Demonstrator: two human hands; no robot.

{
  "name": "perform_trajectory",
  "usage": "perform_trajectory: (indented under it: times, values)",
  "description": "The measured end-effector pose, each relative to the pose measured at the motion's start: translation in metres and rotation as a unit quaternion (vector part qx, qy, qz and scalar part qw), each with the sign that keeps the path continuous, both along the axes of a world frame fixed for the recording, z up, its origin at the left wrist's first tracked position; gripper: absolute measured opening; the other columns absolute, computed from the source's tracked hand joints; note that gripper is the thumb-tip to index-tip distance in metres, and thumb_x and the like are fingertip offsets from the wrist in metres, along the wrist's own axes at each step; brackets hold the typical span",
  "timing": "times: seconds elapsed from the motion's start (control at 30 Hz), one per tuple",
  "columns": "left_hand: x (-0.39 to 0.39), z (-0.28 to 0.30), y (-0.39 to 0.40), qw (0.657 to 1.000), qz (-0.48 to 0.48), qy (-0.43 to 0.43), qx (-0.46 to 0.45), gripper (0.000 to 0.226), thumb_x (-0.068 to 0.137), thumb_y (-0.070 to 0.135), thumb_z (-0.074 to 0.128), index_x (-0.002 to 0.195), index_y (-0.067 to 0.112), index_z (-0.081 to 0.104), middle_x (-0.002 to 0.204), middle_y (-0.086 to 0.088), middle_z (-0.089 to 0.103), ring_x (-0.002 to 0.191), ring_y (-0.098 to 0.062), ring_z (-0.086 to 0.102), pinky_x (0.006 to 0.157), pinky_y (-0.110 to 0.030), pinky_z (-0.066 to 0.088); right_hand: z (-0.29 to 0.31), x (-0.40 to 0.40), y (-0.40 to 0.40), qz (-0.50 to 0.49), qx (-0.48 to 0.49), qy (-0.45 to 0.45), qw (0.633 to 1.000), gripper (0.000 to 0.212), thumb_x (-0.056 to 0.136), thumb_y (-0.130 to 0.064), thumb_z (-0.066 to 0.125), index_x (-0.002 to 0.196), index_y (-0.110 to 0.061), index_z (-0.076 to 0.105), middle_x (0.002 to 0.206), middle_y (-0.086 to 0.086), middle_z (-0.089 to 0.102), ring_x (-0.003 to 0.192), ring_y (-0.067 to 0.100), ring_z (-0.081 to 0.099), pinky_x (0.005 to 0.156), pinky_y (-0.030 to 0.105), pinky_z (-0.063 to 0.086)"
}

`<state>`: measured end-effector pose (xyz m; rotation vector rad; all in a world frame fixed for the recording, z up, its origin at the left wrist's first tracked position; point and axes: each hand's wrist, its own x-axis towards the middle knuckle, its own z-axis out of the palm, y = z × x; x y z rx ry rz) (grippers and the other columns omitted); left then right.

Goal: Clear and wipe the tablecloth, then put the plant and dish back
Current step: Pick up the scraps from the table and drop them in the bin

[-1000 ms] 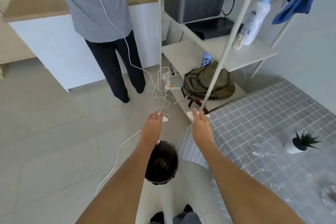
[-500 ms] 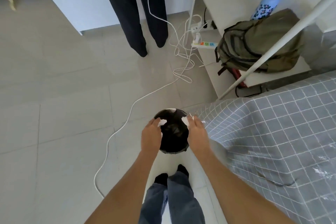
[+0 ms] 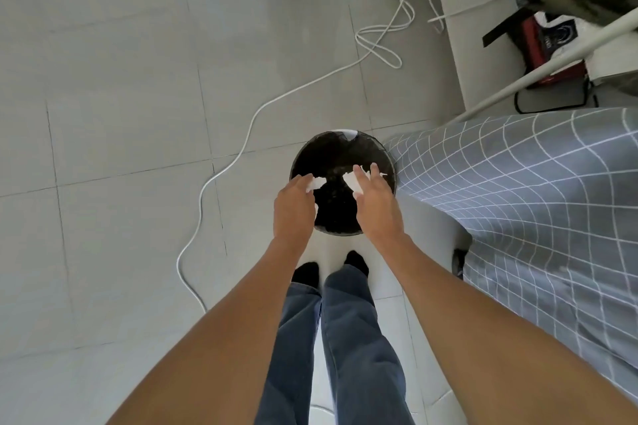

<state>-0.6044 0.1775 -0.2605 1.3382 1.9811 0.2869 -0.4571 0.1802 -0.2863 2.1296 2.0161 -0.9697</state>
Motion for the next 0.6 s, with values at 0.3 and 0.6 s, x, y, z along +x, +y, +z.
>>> perform_trajectory:
  times: [0.3,0.6]
  values:
    - [0.007,-0.001,0.011,1.0,-0.013,0.008,0.007,0.036,0.098,0.006,0.046,0.133,0.01,0.054,0.13,-0.007,0.059,0.12,-0.025,0.056,0.103,-0.029,0.041,-0.001,0.011,0.003,0.019,-0.051,-0.052,0.997,0.076,0.098,-0.036,0.048,0.153,-0.031,-0.004,0.16,0.012,-0.011,0.148,0.032,-0.001,0.117,0.048,0.019]
    - [0.029,-0.008,0.021,0.989,-0.133,-0.015,-0.067,0.073,0.095,0.043,0.049,0.153,0.019,0.011,0.16,-0.014,0.006,0.146,-0.033,0.01,0.114,-0.042,0.023,0.002,0.033,-0.003,-0.016,-0.055,-0.055,0.997,0.073,0.099,-0.034,0.047,0.153,-0.03,-0.002,0.16,0.009,-0.012,0.148,0.029,0.0,0.118,0.042,0.014]
